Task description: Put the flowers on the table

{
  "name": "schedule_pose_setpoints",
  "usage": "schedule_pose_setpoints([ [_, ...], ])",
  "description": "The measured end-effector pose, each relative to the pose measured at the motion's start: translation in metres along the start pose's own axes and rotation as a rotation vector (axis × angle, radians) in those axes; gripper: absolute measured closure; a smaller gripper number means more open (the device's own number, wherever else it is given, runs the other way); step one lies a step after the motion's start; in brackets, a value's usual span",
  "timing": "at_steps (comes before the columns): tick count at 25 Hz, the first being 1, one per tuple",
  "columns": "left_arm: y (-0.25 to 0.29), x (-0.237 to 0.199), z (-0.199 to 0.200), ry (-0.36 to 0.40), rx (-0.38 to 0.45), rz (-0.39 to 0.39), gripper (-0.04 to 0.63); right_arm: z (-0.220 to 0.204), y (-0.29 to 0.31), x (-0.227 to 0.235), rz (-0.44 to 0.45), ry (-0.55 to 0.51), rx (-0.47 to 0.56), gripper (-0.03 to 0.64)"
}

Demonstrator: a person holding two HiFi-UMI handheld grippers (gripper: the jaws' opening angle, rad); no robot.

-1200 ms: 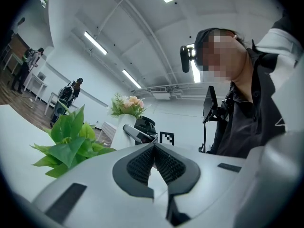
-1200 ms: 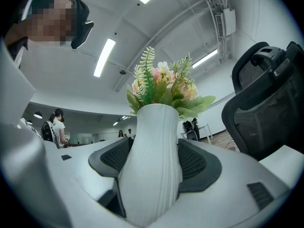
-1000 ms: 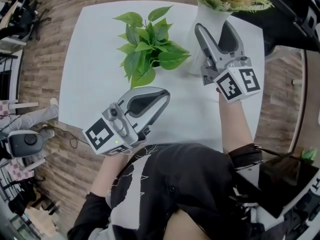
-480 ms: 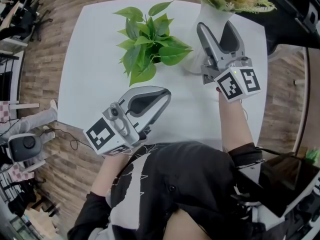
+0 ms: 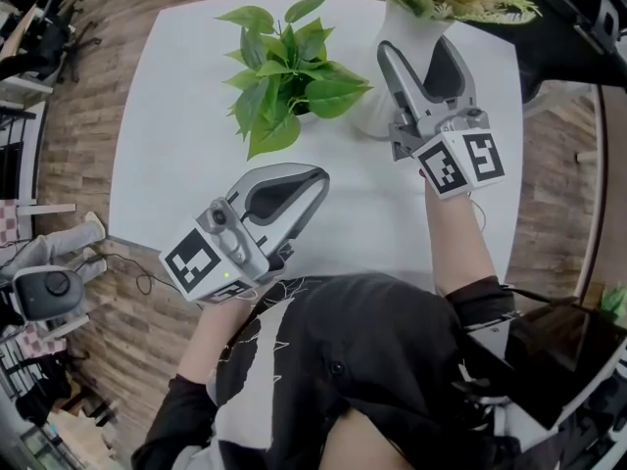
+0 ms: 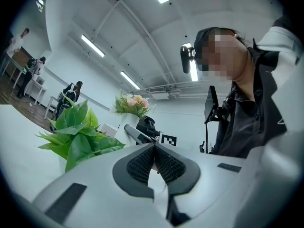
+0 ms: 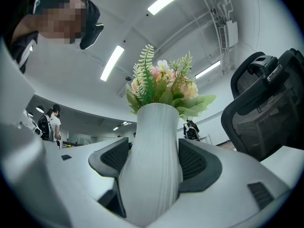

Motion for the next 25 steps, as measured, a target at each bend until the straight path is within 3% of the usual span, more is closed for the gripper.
schedule_pose_setpoints([
  [17,0.001,0.004,-0.005,-0.036,0.016,0.020,0.581,0.000,-0.006,-0.006,0.006,-0.038,-0.019,0.281],
  [25,0.007,0.015,0.009,-0.060,0.013,0.009,0.581,0.003,-0.009,-0.009,0.003,-0.051,-0.087,0.281],
])
Point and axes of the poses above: the fingertips, and each gripper's own axes: y forward along the fingers, x to its right, z out of its top, the point moved 7 cm from there along -y, backward along the fingers, and after that the axes turned 2 degrees about -z, right-handed, at the moved point
